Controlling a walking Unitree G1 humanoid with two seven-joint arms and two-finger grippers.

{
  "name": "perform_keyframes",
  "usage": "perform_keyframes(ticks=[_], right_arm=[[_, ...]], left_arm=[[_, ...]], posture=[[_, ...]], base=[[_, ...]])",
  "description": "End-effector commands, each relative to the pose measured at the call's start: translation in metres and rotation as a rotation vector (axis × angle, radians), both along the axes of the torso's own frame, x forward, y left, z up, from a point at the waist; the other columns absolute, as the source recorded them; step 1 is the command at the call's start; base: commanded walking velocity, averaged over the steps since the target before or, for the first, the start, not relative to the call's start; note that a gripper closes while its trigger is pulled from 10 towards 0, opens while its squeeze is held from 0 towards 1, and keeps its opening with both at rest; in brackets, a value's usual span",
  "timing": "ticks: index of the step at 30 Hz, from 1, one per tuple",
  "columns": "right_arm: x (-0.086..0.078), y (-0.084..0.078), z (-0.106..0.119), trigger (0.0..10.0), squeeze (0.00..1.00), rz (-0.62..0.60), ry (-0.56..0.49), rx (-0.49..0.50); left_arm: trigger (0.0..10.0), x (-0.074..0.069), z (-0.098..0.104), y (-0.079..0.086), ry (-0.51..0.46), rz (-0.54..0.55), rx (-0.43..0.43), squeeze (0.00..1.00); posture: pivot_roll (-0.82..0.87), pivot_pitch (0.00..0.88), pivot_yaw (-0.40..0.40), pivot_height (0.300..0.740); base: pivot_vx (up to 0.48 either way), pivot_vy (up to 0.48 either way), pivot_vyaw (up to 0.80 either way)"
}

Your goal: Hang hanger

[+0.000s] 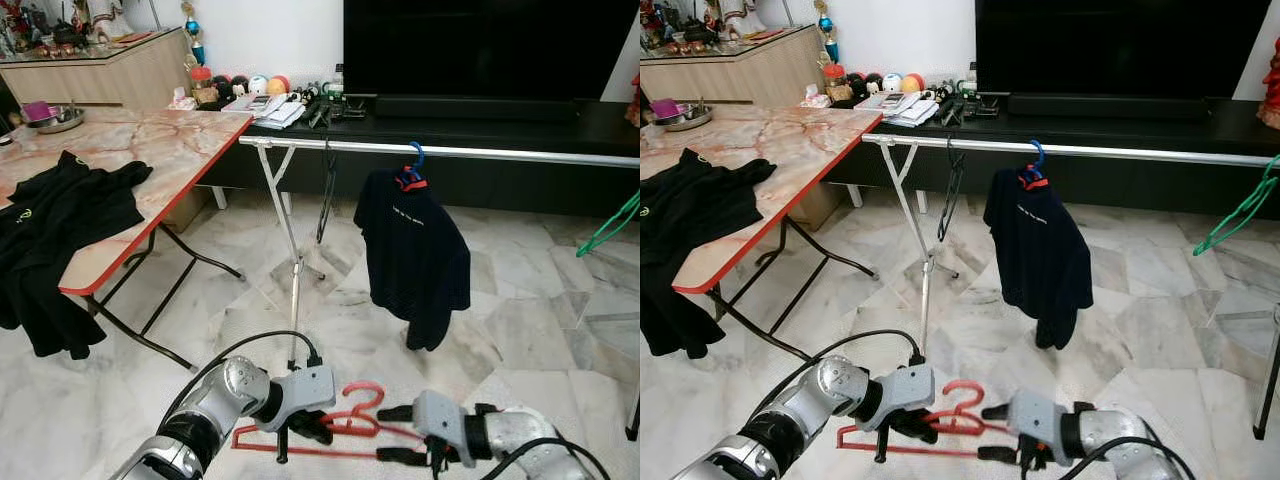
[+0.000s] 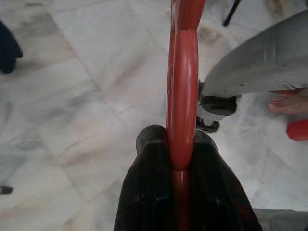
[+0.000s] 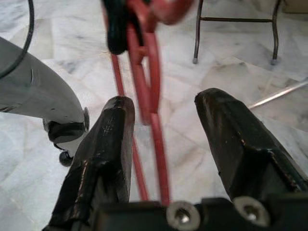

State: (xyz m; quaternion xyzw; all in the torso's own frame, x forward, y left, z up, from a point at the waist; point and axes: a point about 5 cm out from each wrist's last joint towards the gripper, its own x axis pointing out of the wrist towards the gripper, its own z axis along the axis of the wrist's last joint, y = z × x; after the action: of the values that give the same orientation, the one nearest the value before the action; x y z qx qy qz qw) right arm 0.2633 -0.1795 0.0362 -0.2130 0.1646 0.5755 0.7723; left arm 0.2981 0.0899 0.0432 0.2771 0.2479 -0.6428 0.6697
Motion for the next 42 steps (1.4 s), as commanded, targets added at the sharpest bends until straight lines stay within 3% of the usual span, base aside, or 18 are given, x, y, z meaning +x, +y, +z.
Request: perform_keyframes(ticks=[1,6,12,15,24,32,33,34,35,36,42], right_arm=[[-0.001,0.002,0.001,10.0,0.0,0.001,0.01,0.028],[-0.002,0.004,-0.002,10.0,0.0,-0.011,0.016,0.037],[-0.007,0.01,-0.011,10.0,0.0,-0.014,0.098,0.063],[-0.01,0.012,-0.021,10.0,0.0,-0.007,0.108,-0.005],[-0.004,0.016,-0.023,10.0,0.0,-0.038,0.097,-0.022],[-0.011,0.016,-0.032,10.0,0.0,-0.041,0.133,-0.04],[-0.011,0.016,-0.032,4.8,0.0,-0.042,0.137,-0.037],[-0.011,0.016,-0.032,4.8,0.0,-0.043,0.139,-0.036],[-0.011,0.016,-0.033,1.1,0.0,-0.048,0.143,-0.03],[-0.011,0.015,-0.033,0.0,0.0,-0.052,0.147,-0.027],[-0.011,0.017,-0.033,0.0,0.0,-0.058,0.151,-0.012]], left_arm=[[10.0,0.0,0.002,0.001,-0.003,-0.017,0.01,0.0],[10.0,0.0,0.003,-0.002,-0.009,-0.029,0.006,0.0],[10.0,0.001,0.006,-0.005,-0.038,-0.031,0.004,0.0],[10.0,-0.001,0.004,-0.006,-0.032,-0.048,0.014,0.0],[10.0,0.001,0.012,-0.009,-0.057,-0.06,-0.008,0.0],[10.0,0.0,0.011,-0.012,-0.068,-0.065,-0.009,0.0],[10.0,0.0,0.011,-0.012,-0.07,-0.067,-0.009,0.0],[10.0,0.0,0.012,-0.012,-0.07,-0.067,-0.01,0.0],[10.0,0.0,0.012,-0.013,-0.072,-0.069,-0.01,0.0],[10.0,0.0,0.012,-0.013,-0.073,-0.07,-0.011,0.0],[10.0,0.001,0.014,-0.013,-0.075,-0.059,-0.02,0.0]], posture=[[-0.01,0.041,0.064,0.74],[-0.01,0.037,0.063,0.74],[0.0,0.027,0.061,0.74],[0.0,0.005,0.058,0.74],[0.01,0.002,0.057,0.74],[0.01,0.0,0.055,0.74],[0.01,0.0,0.055,0.74],[0.01,0.0,0.054,0.74],[0.01,0.0,0.053,0.74],[0.01,0.0,0.052,0.74],[0.01,0.005,0.049,0.74]], base=[[0.0,0.0,0.0],[0.0,0.0,0.0],[0.0,0.0,0.0],[0.0,0.0,0.0],[0.0,0.0,0.0],[0.0,0.0,0.0],[0.0,0.0,0.0],[0.0,0.0,0.0],[0.0,0.0,0.0],[0.0,0.0,0.0],[0.0,0.0,0.0]])
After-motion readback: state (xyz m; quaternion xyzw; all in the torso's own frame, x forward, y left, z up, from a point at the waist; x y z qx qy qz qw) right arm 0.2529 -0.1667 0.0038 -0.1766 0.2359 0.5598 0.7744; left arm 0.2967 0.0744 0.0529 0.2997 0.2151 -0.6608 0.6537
